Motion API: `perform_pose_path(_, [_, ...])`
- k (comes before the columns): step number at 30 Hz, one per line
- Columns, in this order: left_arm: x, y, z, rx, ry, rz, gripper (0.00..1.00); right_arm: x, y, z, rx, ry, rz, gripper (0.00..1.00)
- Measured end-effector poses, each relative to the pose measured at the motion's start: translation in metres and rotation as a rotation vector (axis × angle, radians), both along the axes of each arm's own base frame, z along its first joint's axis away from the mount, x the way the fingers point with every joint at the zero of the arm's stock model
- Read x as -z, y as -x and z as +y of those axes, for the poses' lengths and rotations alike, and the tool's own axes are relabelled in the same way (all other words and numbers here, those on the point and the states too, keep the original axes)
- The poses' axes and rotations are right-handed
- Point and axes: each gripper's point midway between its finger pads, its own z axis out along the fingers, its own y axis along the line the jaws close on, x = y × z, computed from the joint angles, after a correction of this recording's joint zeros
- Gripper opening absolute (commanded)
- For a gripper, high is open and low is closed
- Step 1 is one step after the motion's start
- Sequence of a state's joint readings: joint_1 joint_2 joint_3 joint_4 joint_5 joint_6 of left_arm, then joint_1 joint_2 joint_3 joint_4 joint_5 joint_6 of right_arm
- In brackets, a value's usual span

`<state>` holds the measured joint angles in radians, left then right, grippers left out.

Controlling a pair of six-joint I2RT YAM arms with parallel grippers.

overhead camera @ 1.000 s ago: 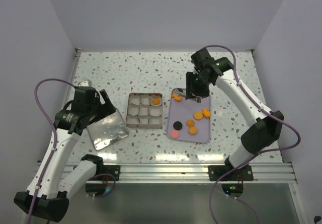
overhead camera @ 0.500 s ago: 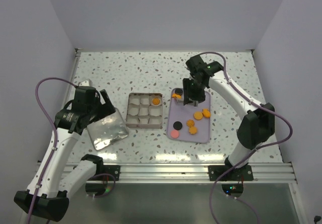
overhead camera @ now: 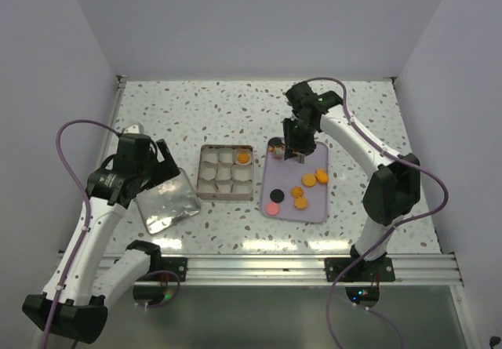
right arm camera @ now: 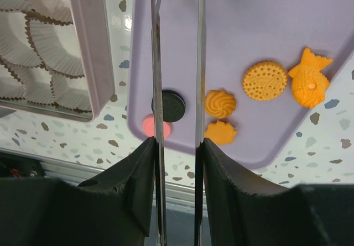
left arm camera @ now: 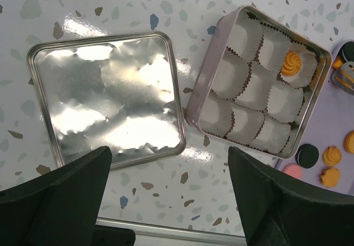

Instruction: Pack the cookies

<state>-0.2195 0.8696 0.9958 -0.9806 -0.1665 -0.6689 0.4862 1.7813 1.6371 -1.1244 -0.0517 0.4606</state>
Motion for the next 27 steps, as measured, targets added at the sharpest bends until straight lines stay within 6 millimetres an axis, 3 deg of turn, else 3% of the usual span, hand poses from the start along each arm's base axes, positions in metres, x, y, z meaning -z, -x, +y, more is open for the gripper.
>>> perform_pose_path(8, [0.004, -0.004, -0.001, 0.002, -0.002, 0.016, 0.92, -0.020, -0.002, -0.001, 0.006, -0.003, -0.023, 0.35])
perform_pose_path(13, [0.004, -0.006, -0.003, 0.004, 0.001, 0.016, 0.92, -0.050, -0.002, 0.006, 0.016, -0.034, -0.064, 0.34])
perform_pose_path(17, [0.000, -0.010, -0.004, 0.007, 0.005, 0.007, 0.92, -0.083, -0.001, 0.034, -0.018, -0.094, -0.142, 0.34])
perform_pose_path(22, [-0.006, -0.013, -0.005, 0.015, 0.006, -0.004, 0.92, -0.116, 0.019, 0.083, -0.109, -0.176, -0.201, 0.34])
perform_pose_path(27, [-0.015, -0.014, -0.005, 0.018, 0.007, -0.028, 0.92, -0.109, 0.033, 0.120, -0.170, -0.195, -0.176, 0.34])
